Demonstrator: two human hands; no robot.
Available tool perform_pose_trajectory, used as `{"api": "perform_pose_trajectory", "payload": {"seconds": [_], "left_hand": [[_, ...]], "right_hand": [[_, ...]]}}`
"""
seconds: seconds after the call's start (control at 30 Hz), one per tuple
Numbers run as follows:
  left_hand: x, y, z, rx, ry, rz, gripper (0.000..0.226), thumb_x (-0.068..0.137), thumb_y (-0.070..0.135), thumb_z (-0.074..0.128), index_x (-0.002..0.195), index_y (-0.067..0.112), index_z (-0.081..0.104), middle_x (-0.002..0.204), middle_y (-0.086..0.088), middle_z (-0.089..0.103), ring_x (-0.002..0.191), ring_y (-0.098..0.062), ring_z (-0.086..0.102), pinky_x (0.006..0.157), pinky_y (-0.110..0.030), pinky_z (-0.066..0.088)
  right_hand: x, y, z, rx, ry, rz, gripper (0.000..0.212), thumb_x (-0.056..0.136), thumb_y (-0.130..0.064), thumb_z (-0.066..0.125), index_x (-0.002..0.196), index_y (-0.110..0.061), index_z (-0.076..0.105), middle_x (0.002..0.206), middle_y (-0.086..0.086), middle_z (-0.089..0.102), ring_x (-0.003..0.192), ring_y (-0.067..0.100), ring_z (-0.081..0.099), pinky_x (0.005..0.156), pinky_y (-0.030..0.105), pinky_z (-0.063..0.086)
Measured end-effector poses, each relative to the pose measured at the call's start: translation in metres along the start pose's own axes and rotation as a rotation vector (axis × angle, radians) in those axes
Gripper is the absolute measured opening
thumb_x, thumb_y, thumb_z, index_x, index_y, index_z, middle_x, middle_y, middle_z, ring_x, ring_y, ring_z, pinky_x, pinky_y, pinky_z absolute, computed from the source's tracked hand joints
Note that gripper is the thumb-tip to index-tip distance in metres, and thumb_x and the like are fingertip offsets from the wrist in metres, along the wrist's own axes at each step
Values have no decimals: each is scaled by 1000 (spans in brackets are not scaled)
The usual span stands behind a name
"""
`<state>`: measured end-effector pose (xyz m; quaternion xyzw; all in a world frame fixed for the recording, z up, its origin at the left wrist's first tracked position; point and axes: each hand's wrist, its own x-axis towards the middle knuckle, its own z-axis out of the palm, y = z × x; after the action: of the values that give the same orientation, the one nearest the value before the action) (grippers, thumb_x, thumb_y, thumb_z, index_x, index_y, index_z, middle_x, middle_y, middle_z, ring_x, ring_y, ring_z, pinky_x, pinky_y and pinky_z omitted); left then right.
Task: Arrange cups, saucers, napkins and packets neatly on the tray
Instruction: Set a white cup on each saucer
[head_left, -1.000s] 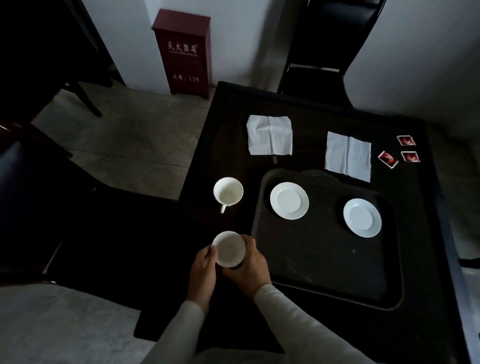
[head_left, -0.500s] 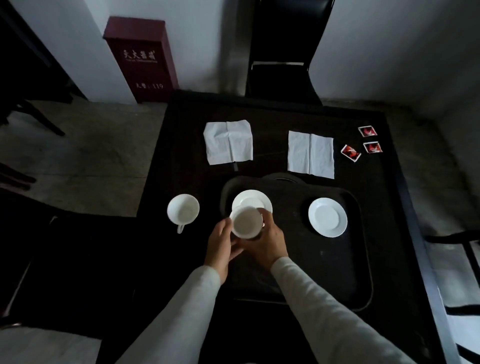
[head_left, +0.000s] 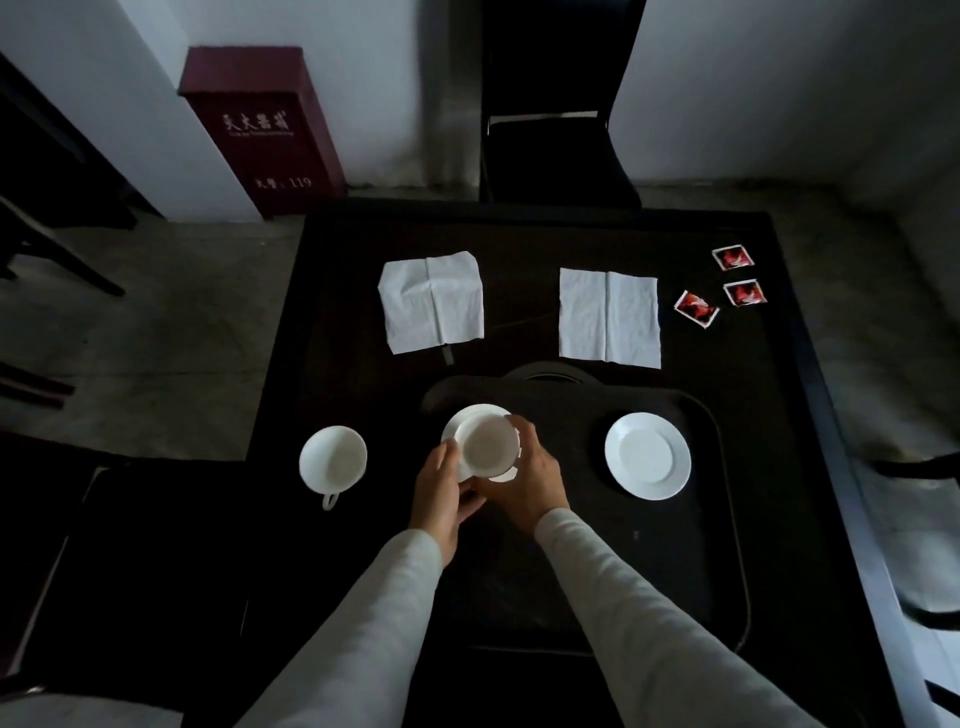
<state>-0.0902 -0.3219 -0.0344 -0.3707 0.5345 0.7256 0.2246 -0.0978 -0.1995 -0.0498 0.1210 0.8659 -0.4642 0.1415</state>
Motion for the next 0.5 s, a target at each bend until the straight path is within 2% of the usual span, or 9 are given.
{"api": "perform_pose_trajectory", "payload": {"seconds": [0.1,0.23,0.37,0.5], "left_hand": [[2,-1,1,-13,9,5,42,104,46,45,143,33,50,137,-3,58,123,-26,60,102,-50,52],[4,0,3,-9,10,16,41,104,46,45,142,32,51,135,-4,61,119,-23,63,97,-46,55],[4,2,2,-14,-1,13,42,104,46,44,143,32,50,133,-3,62,117,-22,63,88,-40,56],[2,2,-2,-12,-13,21,42,104,47,44,142,31,52,132,-1,64,119,-22,64,98,-44,53]], "right_hand": [[2,2,-1,6,-13,-15,88,69,-34,89,141,-26,40,129,4,64,113,24,65,94,38,56],[4,2,-1,8,-13,-30,87,70,-29,88,142,-25,40,129,4,63,112,23,64,88,28,51],[5,0,1,3,-13,-35,89,71,-33,88,144,-23,39,131,3,63,114,23,64,88,26,49],[3,-2,0,-21,-82,12,107,71,-33,88,155,-24,23,144,7,55,127,27,57,98,28,46]]}}
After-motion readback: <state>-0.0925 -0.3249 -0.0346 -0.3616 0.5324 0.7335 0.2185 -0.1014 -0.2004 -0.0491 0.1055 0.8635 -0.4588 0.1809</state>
